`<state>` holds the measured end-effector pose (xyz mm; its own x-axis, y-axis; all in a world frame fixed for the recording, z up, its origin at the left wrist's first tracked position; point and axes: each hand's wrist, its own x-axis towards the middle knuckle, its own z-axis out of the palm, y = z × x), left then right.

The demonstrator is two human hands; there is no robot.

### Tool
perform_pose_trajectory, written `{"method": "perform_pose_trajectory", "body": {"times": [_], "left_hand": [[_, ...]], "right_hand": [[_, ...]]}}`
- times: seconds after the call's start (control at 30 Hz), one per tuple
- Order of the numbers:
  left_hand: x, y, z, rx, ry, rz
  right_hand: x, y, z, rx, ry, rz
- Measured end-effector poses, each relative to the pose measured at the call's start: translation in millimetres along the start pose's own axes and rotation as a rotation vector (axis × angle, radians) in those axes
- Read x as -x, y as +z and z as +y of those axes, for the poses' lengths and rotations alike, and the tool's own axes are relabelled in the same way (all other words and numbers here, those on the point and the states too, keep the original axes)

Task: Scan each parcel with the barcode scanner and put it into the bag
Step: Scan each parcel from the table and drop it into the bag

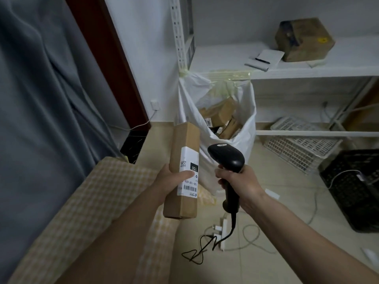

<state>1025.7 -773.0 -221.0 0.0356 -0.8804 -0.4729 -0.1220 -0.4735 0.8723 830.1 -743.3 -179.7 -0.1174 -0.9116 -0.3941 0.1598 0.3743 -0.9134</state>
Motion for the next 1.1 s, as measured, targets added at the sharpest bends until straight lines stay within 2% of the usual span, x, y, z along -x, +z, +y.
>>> {"method": "perform_pose_trajectory", "body": {"times": [0.23, 0.4, 0.6, 0.73, 0.93, 1.1], "left_hand": [[-61.0, 12.3, 46.5, -0.03, -0.12, -0.193], [-115.7, 17.5, 82.5, -0.045, -0.135, -0.333], [-195.8, 36.4, 102.3, -0.094, -0.063, -0.236], [-217.7, 59.5, 123.2, -0.134, -0.039, -0.19], [-280.9, 104.2, 153.1, -0.196, 0.06, -0.137], [-345.7, 167.0, 169.6, -0.226, 0.002, -0.095]], "right_hand": [[-51.9, -7.8, -24.5, -0.045, 0.065, 0.039], [-97.5, -3.0, -47.7, -0.046, 0.058, 0.088], [-146.6, -14.2, -61.5, -0.075, 0.063, 0.142], [-185.0, -28.3, -65.3, -0.129, 0.125, 0.162], [-266.4, -54.7, -81.2, -0.173, 0.198, 0.115], [-334.2, -91.8, -97.6, -0.142, 0.253, 0.072]]}}
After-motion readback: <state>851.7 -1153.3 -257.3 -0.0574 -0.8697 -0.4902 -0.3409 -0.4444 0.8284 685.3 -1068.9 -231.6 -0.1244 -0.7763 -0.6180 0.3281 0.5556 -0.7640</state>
